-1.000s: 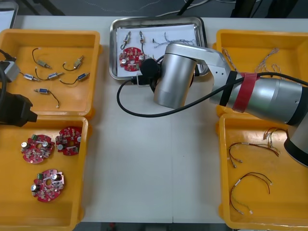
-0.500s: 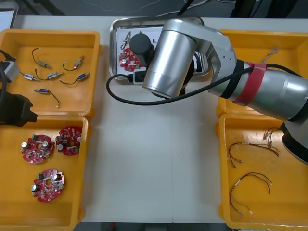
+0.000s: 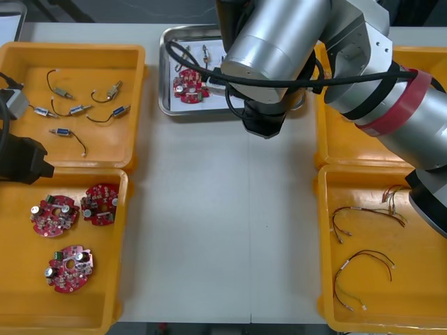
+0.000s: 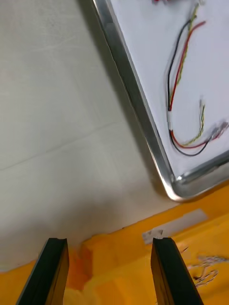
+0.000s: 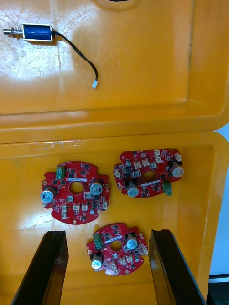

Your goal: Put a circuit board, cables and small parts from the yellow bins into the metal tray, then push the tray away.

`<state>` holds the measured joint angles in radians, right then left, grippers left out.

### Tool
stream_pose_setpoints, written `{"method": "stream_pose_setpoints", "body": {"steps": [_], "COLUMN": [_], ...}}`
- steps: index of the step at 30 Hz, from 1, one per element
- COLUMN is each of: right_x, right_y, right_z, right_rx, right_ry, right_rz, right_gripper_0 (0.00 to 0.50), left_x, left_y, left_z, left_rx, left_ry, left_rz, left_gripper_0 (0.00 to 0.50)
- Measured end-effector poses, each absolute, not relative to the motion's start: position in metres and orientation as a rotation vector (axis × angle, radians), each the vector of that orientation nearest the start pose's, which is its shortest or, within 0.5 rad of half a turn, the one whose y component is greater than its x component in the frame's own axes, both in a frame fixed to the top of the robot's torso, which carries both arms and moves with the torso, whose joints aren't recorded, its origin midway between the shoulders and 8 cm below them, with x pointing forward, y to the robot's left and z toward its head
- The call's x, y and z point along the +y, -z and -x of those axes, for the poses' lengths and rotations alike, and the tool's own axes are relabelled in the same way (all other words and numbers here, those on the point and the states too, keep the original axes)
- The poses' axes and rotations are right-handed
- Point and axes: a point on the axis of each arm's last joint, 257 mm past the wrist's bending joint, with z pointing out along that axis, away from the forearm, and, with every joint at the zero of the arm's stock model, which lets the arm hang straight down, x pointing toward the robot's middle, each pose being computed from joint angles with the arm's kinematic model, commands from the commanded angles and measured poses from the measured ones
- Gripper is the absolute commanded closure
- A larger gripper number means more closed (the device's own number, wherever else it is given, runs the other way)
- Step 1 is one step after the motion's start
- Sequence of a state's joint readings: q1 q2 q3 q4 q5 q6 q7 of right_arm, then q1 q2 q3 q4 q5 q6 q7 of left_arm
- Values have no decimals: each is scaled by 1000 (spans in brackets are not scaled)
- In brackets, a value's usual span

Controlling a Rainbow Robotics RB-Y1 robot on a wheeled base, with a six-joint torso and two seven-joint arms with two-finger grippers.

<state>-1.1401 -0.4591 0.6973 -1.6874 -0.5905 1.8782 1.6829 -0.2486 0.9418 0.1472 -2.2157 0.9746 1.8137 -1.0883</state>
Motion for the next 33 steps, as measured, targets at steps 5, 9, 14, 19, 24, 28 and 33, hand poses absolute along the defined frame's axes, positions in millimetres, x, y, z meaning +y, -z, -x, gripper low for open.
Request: {"method": "stream_pose_setpoints", "body": {"steps": [5,9,14,19,24,28,33], "right_x": [-85,-89,-109,-138,-166,-184,-205], "right_y": [105,99,91,96,104,107,100], "right_z": [-496,-489,-486,-479,-470,-462,-457], "right_rx": [2300,2388,2442,2493,2536,2566,2567], "right_ry": [463,299,187,148,107,34,-61], "right_rz": [1277,1099,905,715,552,409,243], "right_gripper_0": [0,0,0,0,0,0,0], "left_x": [334,334,334,334,334,334,334], "left_y": [143,143,143,143,143,143,143], "left_z": [-389,-389,-389,-389,-389,-389,-389], "left_rx": [2653,2653,2654,2654,2654,2654,2654], "left_ry": [11,10,10,10,10,10,10], "left_rz": [-55,-55,-54,-54,-54,-54,-54], "left_gripper_0": [0,0,0,0,0,0,0]}}
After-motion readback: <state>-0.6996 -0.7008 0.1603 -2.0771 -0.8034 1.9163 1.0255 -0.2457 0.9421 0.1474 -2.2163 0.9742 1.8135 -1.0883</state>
